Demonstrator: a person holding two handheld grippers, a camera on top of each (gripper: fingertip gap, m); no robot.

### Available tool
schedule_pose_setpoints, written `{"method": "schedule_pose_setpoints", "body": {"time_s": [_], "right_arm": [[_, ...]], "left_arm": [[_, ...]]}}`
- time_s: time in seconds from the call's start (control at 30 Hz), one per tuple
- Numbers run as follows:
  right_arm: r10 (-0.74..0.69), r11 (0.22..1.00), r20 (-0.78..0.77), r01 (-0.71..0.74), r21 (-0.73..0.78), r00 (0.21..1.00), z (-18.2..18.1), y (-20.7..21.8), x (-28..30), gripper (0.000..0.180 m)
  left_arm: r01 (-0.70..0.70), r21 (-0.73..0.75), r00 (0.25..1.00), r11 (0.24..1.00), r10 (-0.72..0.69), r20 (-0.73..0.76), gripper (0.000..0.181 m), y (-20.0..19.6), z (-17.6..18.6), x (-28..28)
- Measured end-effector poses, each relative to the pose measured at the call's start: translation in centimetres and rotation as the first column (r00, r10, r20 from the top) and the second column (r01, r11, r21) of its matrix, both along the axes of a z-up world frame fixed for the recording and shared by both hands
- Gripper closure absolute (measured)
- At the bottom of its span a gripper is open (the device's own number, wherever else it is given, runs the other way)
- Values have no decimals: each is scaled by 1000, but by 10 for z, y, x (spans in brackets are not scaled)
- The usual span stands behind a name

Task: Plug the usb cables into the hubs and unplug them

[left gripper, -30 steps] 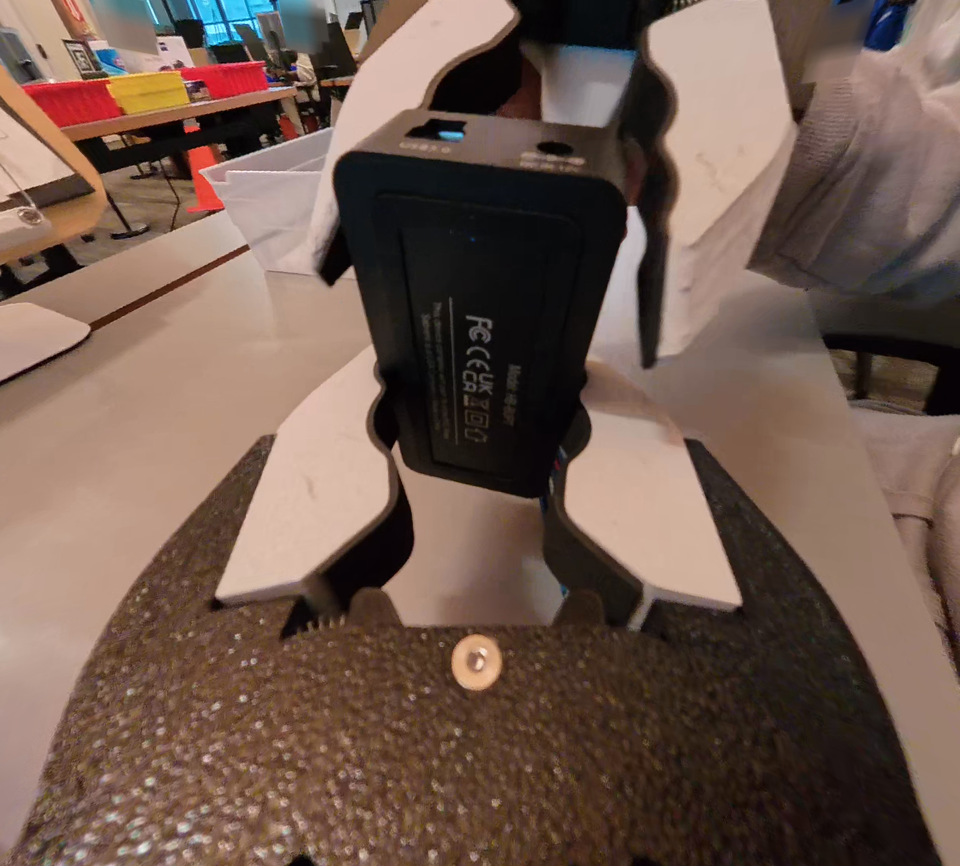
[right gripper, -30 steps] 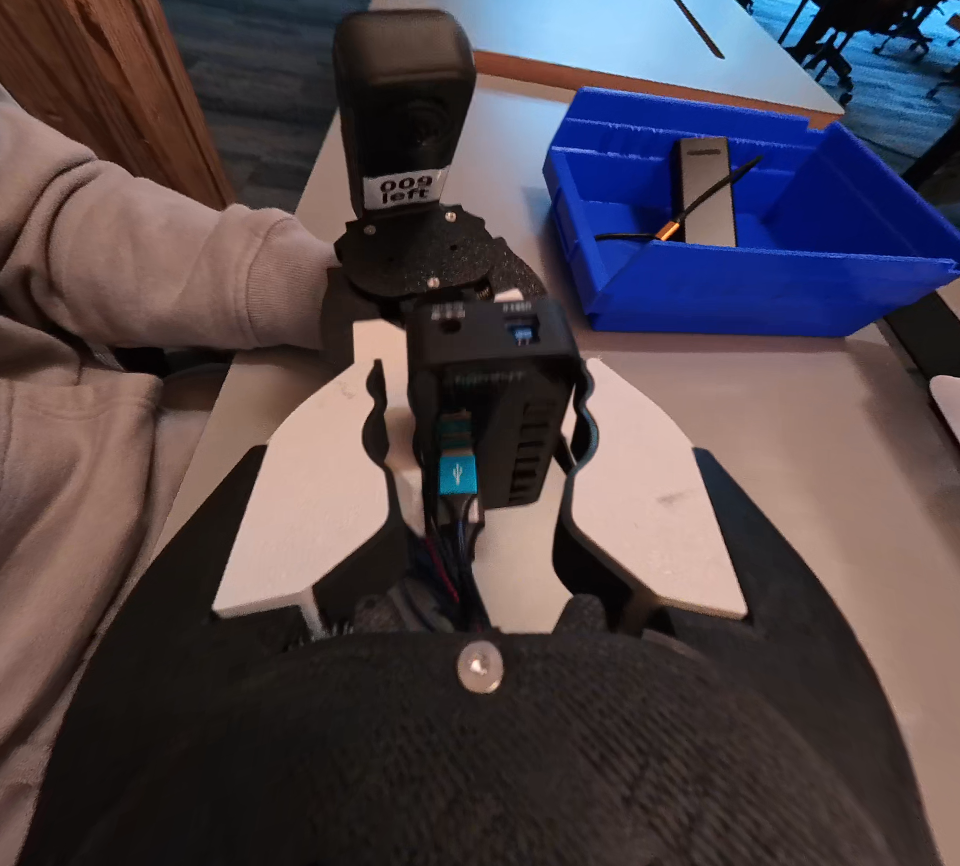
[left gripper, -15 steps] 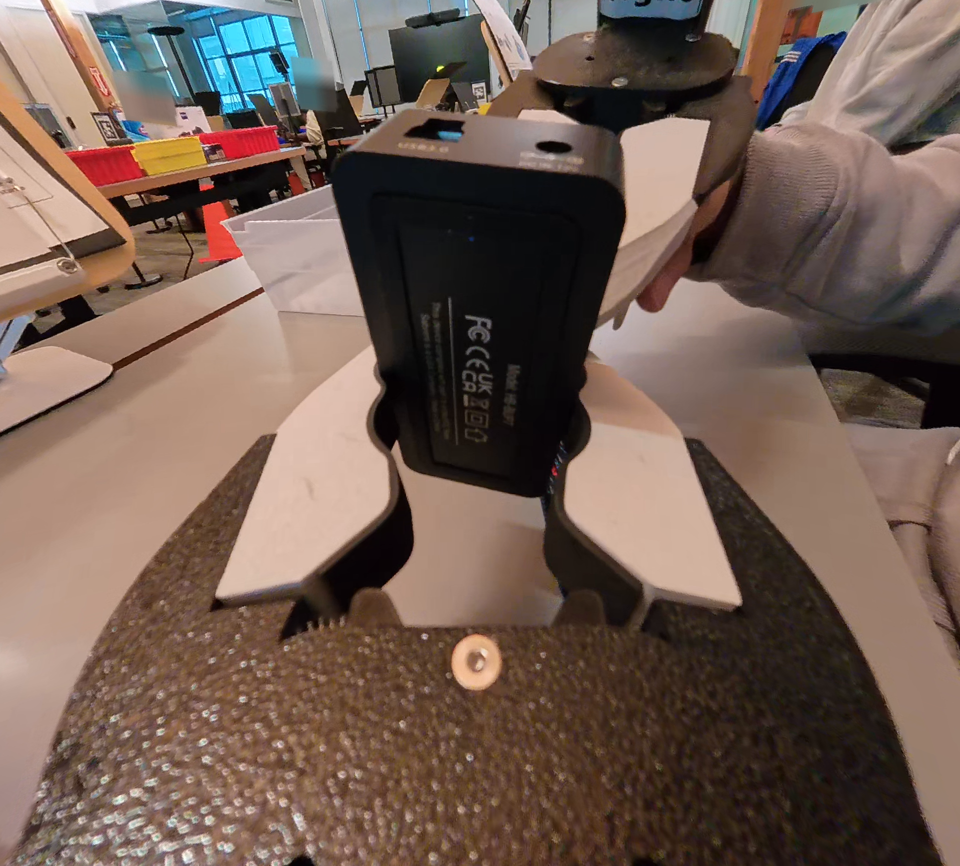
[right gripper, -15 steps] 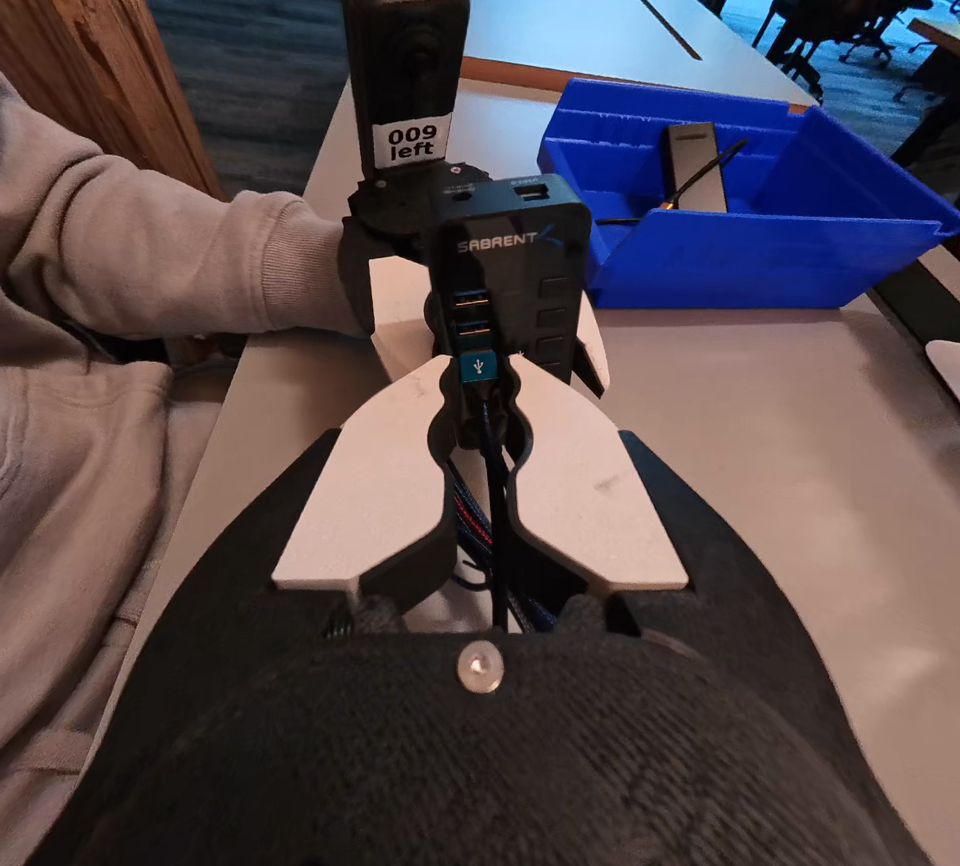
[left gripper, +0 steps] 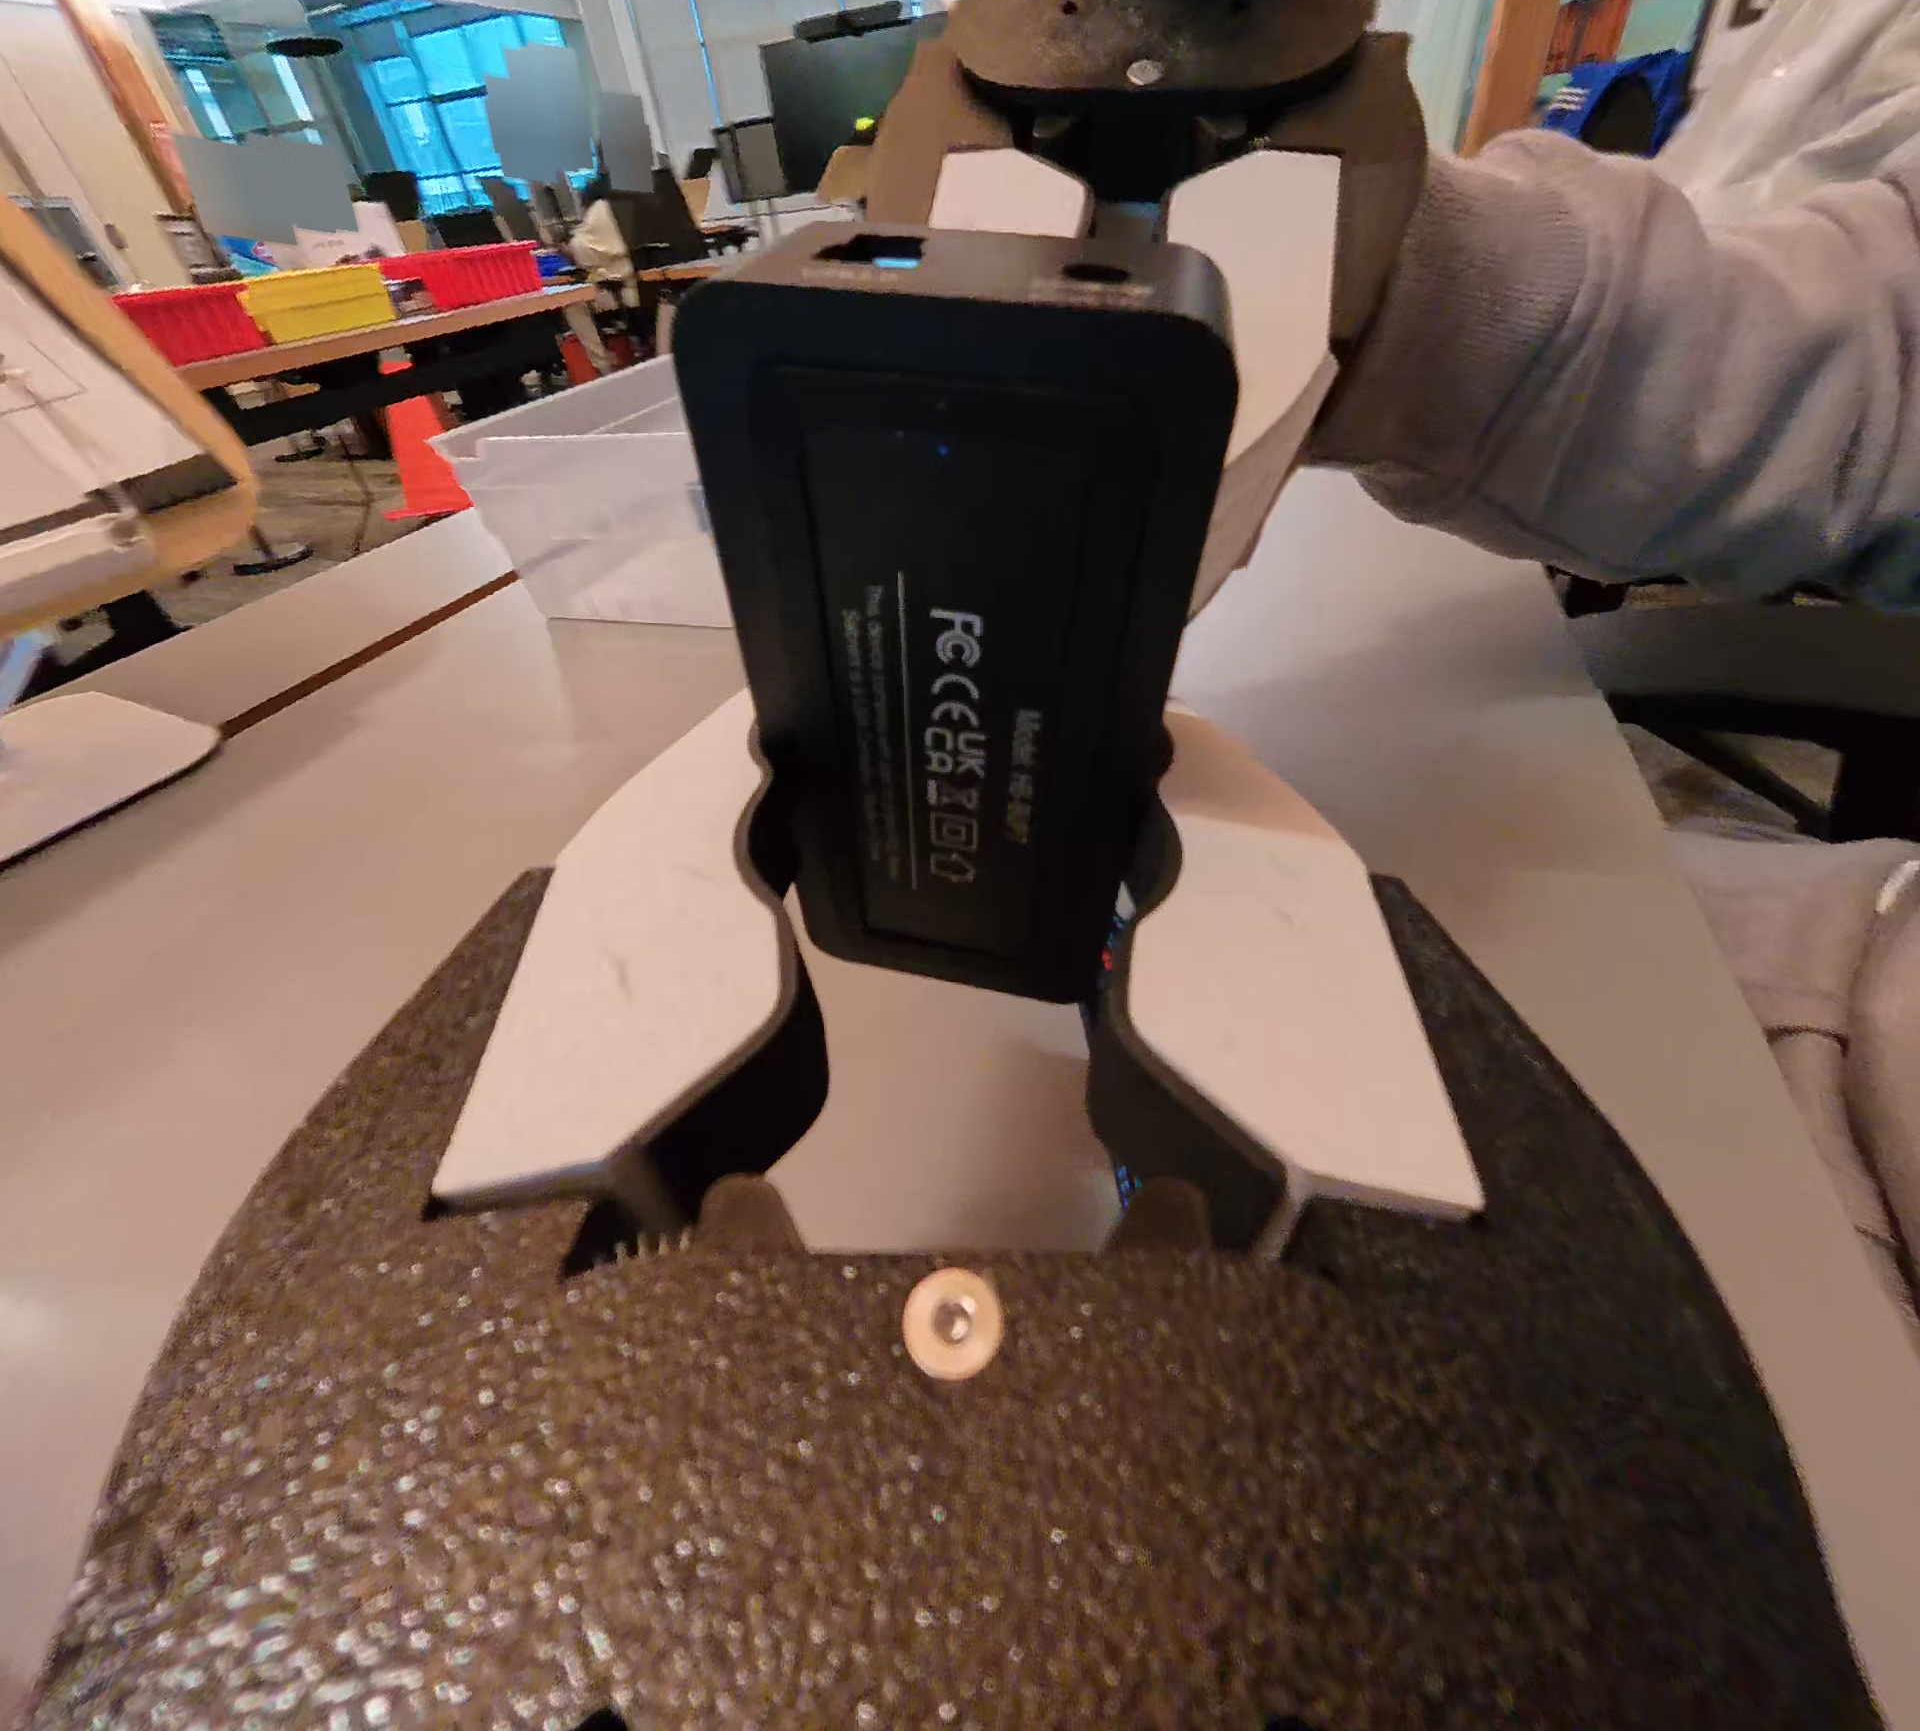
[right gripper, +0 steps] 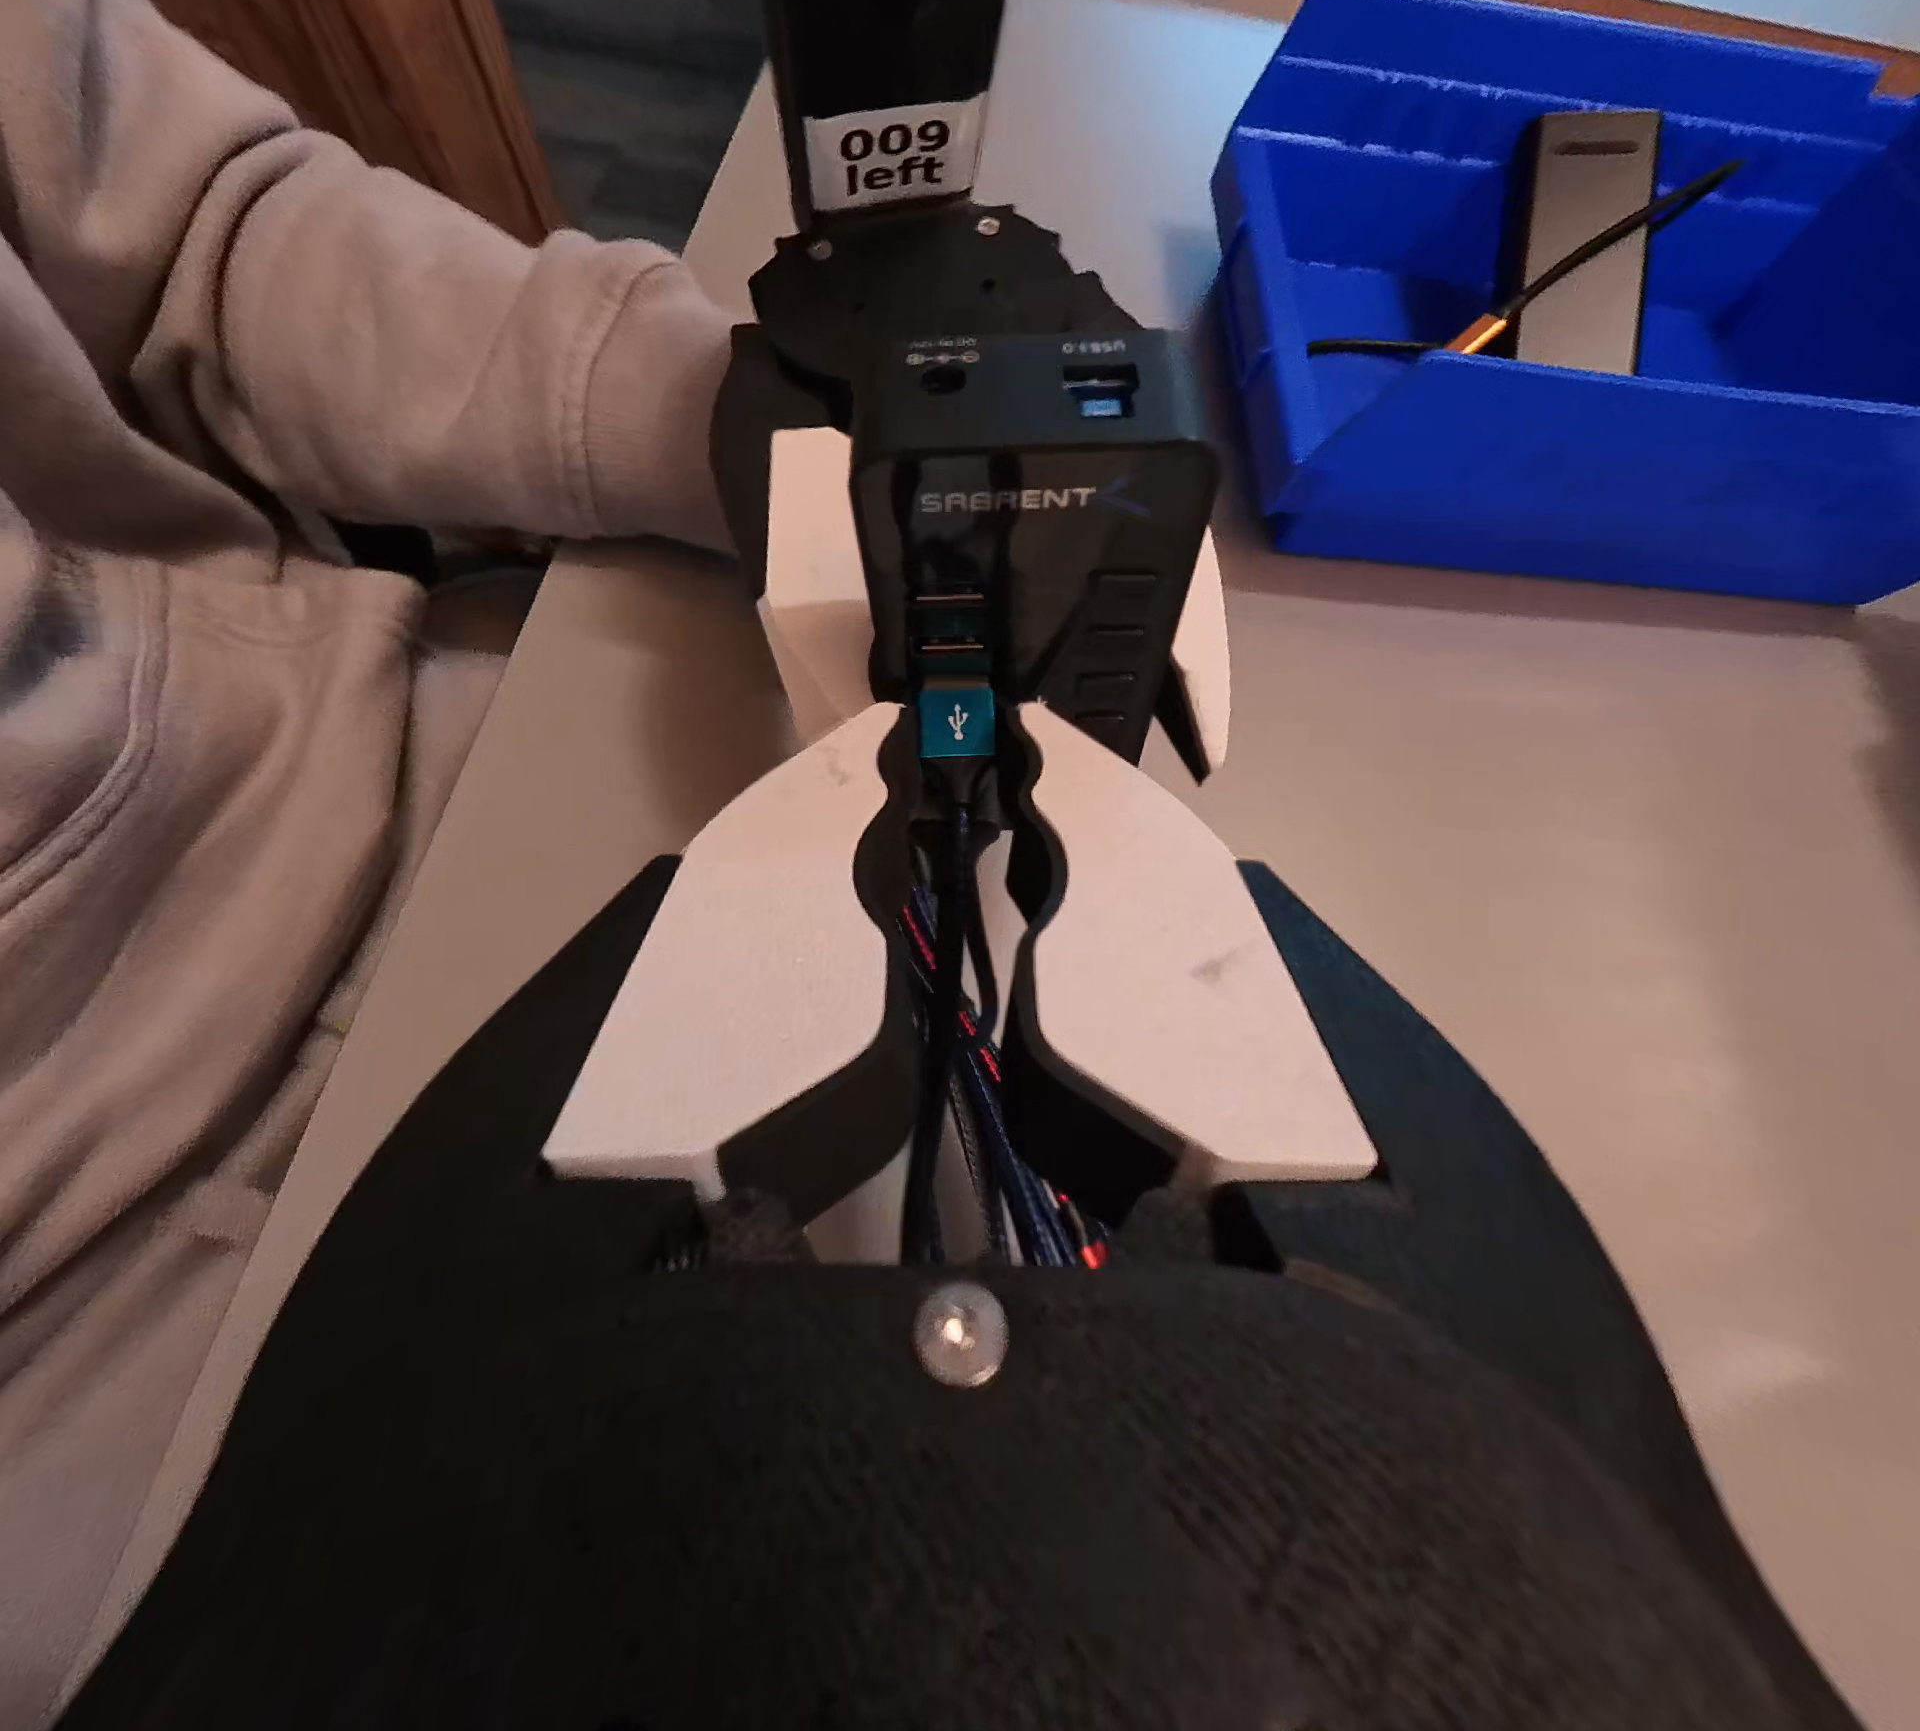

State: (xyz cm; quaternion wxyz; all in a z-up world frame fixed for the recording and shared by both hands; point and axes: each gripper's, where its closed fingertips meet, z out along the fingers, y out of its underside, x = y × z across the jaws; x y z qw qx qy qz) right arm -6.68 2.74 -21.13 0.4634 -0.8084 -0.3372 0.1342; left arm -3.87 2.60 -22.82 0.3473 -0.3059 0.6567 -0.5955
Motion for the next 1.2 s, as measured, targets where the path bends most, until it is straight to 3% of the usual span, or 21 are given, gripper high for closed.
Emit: {"method": "schedule_pose_setpoints", "body": {"time_s": [0.23, 0.3, 0.37, 0.57, 0.77, 0.9, 1.07, 1.2], "right_arm": [[-86, 996, -60, 87, 31, 995, 4, 5, 3, 164], [-267, 961, -20, 268, 66, 963, 9, 5, 48, 164], [-203, 976, -204, 214, 34, 958, 24, -13, 55, 165], [-204, 972, -66, 210, 102, 977, 49, -38, 66, 165], [-289, 957, 19, 289, 8, 957, 46, -76, 104, 165], [-390, 912, -28, 390, 131, 920, 81, -97, 134, 165], [-566, 742, -61, 540, 398, 822, 149, -126, 192, 165], [-607, 717, -49, 573, 398, 793, 150, -147, 239, 165]], "left_arm": [[-36, -26, 999, 999, 37, 23, 116, 9, 6, 0], [-68, -53, 997, 996, 70, 38, 117, 23, 8, -3], [-88, -163, 992, 983, 102, 78, 117, 46, 24, -12], [-76, -167, 987, 983, 98, 128, 117, 47, 44, -17], [-84, -245, 943, 966, 156, 293, 113, 60, 112, -52], [-106, -221, 929, 969, 176, 325, 115, 67, 128, -67], [-96, -202, 947, 975, 152, 284, 112, 64, 115, -60], [-80, -176, 962, 981, 122, 244, 117, 55, 102, -50]]}}
